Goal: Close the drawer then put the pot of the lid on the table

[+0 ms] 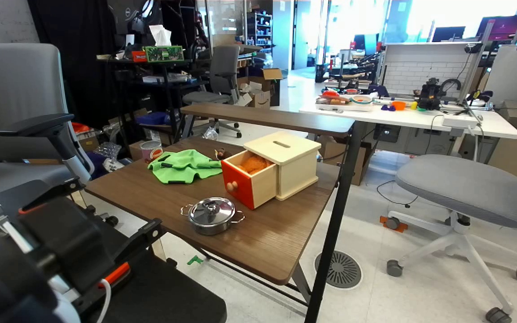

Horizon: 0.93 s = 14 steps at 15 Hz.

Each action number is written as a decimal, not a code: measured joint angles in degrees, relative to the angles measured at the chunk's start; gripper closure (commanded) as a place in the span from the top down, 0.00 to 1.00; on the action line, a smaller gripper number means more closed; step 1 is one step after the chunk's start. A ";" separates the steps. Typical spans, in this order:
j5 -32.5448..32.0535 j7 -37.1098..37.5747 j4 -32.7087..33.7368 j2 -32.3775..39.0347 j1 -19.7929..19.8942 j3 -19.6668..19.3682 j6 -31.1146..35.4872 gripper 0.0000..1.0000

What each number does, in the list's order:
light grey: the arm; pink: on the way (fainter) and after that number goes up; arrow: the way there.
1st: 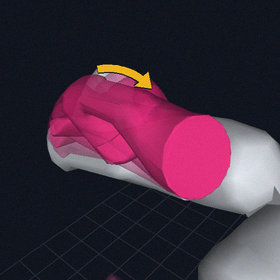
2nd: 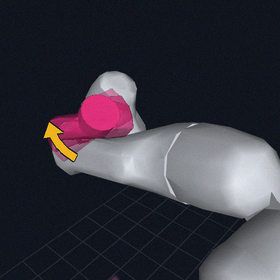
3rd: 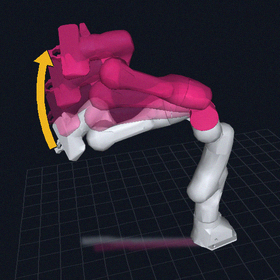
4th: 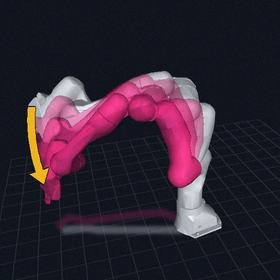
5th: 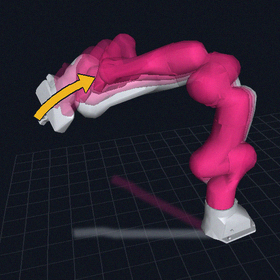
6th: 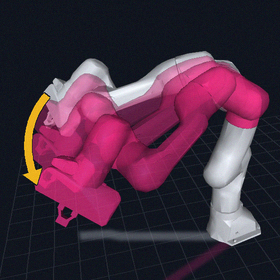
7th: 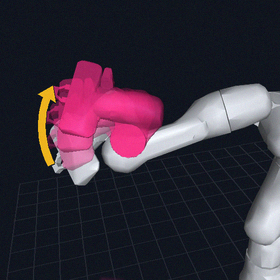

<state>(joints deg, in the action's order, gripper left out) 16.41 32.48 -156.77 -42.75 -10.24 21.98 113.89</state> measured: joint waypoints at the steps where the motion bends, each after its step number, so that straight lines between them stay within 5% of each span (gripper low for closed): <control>1: 0.00 0.00 0.00 0.00 0.00 0.00 0.00 1.00; 7: -0.46 0.95 -0.34 0.96 0.32 0.01 1.25 1.00; 14: -5.76 8.81 -1.78 9.41 6.77 0.21 16.40 1.00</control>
<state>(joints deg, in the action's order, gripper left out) 10.65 41.29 -158.56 -33.34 -3.47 22.20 130.30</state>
